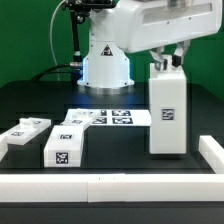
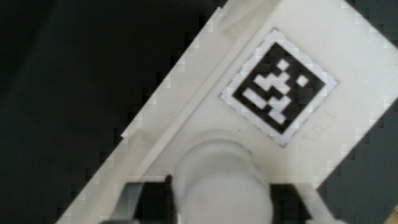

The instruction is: Assemble cabinet

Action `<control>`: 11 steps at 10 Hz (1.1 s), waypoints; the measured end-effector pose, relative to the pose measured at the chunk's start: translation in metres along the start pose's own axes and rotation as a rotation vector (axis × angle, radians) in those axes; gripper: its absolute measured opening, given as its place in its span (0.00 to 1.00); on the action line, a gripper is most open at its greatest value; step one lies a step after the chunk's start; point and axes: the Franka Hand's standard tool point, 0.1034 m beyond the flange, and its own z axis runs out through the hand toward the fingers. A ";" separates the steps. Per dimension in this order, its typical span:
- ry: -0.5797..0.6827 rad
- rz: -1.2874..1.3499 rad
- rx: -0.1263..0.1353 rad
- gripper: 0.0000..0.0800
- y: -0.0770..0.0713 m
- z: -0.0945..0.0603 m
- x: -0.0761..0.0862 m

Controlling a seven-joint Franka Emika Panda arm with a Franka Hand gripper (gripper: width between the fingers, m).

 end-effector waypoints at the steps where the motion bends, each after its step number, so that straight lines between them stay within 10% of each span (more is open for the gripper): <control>1: 0.009 0.007 -0.008 0.27 -0.003 -0.002 0.000; 11: 0.051 -0.501 -0.073 0.27 0.031 -0.019 0.016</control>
Offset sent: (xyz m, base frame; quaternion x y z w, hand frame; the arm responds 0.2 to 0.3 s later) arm 0.0000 0.0000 0.0000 0.0000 0.0000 0.0000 1.0000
